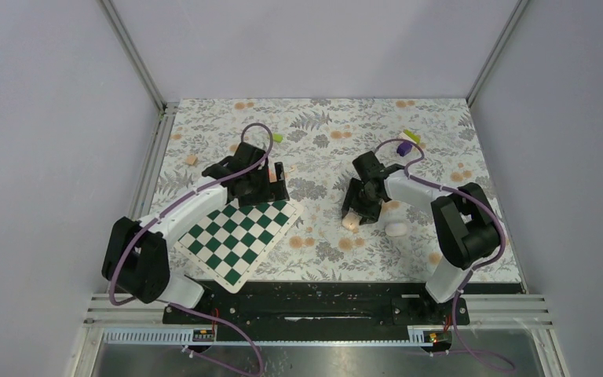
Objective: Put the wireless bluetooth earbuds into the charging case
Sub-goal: Place the charging case at the center of the board, then pick up the charging case from the corner of the board.
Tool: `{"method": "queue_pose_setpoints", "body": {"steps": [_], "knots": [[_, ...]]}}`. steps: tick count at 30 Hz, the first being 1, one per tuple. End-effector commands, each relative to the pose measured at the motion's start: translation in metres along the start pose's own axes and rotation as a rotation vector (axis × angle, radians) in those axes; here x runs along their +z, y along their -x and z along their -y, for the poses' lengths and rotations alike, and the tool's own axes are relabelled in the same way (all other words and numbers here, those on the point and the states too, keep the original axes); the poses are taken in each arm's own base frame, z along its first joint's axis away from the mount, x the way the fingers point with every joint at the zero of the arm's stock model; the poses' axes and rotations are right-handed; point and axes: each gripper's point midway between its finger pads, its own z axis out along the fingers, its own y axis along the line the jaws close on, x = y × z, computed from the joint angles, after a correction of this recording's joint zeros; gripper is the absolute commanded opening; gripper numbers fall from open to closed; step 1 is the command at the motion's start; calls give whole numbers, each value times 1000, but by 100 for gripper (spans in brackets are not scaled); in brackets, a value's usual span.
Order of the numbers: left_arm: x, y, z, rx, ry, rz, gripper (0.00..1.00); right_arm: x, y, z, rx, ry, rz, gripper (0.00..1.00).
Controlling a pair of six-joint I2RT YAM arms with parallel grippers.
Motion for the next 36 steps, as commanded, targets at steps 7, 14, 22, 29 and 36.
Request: {"method": "queue_pose_setpoints", "body": {"steps": [7,14,22,29,36], "knots": [[16,-3,18,-28,-80,-28,99,14,-19,16,-23,-16,-15,74],[18,-10,32,1,-132,-51,99,13,-25,11,-11,31,-27,60],[11,-11,51,47,-191,-50,99,-10,-48,-20,-67,257,-103,82],[-2,3,73,19,-274,-11,99,-32,-37,1,-245,223,97,82],[-12,20,65,7,-220,57,99,-30,-23,22,-122,32,119,81]]}}
